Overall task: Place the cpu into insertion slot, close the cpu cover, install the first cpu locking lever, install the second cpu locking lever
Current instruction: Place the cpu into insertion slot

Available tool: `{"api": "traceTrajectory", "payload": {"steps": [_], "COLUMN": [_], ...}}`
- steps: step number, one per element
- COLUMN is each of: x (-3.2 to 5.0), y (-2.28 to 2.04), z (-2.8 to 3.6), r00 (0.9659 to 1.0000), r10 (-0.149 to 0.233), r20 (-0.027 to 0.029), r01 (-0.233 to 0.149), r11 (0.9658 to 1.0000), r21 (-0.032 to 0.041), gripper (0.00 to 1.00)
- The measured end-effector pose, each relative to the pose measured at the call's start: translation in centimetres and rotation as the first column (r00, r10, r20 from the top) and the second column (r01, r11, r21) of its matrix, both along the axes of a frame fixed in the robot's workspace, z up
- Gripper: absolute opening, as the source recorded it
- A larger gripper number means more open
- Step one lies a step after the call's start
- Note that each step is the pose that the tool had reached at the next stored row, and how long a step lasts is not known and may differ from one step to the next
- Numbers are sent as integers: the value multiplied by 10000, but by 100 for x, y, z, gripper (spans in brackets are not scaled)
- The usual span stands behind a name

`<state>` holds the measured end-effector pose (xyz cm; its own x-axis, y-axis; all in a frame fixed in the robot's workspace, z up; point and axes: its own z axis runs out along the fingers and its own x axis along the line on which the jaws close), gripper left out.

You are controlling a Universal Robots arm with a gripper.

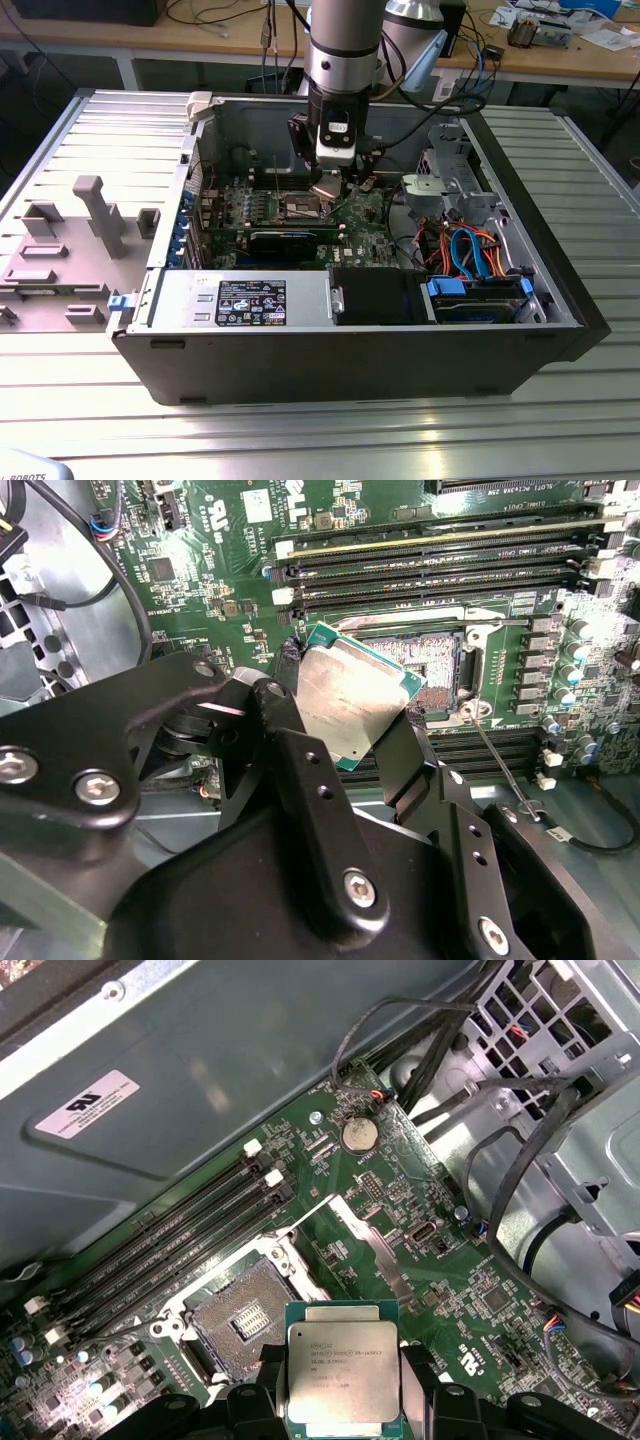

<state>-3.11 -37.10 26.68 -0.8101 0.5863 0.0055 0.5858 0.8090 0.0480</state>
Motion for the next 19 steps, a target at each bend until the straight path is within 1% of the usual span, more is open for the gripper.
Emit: {"api": "traceTrajectory", "payload": {"steps": [19], "x": [0], "y": [0], "z": [-8], "r00": [9999], "r10": [-116], "r20": [0], "r01": [116], "r11": [9999], "r21": [0], "gripper": [54]}}
